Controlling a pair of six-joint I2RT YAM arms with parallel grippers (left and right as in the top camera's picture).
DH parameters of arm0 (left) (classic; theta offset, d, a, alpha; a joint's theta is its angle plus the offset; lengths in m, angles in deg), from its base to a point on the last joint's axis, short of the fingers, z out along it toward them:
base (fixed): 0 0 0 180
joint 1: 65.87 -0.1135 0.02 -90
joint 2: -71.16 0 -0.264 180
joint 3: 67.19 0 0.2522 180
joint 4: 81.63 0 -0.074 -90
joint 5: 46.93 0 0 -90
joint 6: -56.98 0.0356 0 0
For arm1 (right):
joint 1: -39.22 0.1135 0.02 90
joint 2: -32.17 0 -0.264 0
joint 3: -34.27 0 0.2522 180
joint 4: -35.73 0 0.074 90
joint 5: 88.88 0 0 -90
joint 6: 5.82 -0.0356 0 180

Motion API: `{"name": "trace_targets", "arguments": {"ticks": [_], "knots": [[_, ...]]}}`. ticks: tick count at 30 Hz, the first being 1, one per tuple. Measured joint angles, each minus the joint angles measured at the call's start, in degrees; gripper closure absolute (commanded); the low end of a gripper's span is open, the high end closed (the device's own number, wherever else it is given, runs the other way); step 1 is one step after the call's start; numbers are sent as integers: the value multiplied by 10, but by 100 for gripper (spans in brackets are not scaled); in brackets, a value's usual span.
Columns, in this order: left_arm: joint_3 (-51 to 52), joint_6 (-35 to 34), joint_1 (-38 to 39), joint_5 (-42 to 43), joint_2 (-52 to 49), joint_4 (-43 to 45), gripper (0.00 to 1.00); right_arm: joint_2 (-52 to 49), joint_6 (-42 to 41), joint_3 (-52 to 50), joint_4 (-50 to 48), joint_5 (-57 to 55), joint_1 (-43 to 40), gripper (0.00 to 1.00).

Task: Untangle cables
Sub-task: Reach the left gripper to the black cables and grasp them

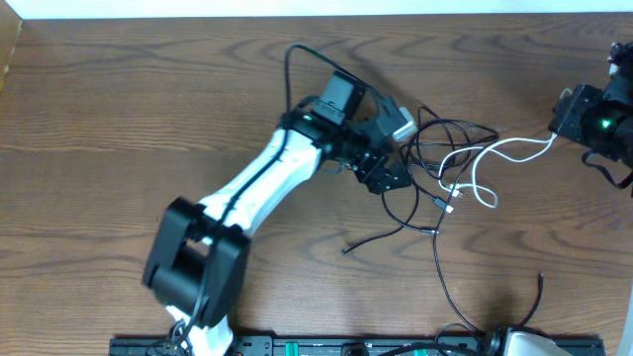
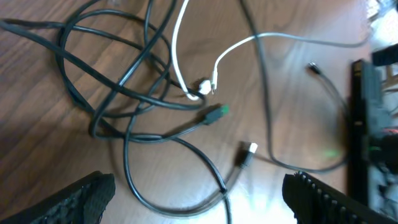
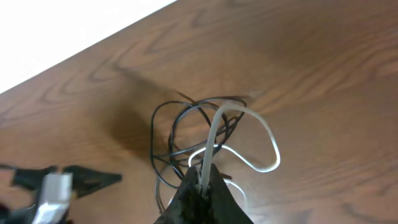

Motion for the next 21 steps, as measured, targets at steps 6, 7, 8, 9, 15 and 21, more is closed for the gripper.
{"name": "trace_targets", "arguments": {"ticks": [6, 7, 8, 9, 15, 21], "knots": [[0, -36, 8, -46, -44, 100, 15, 0, 5, 0, 25, 0, 0, 99], [2, -43, 7, -49, -50, 116, 18, 0, 6, 0, 27, 0, 0, 99], [2, -48, 7, -52, -56, 139, 19, 0, 6, 0, 31, 1, 0, 99], [2, -52, 8, -55, -63, 160, 20, 0, 6, 0, 34, 1, 0, 99], [2, -67, 14, -60, -108, 249, 20, 0, 13, 0, 54, 0, 0, 98], [2, -87, 33, -73, -123, 291, 20, 0, 15, 0, 62, 0, 0, 99]]}}
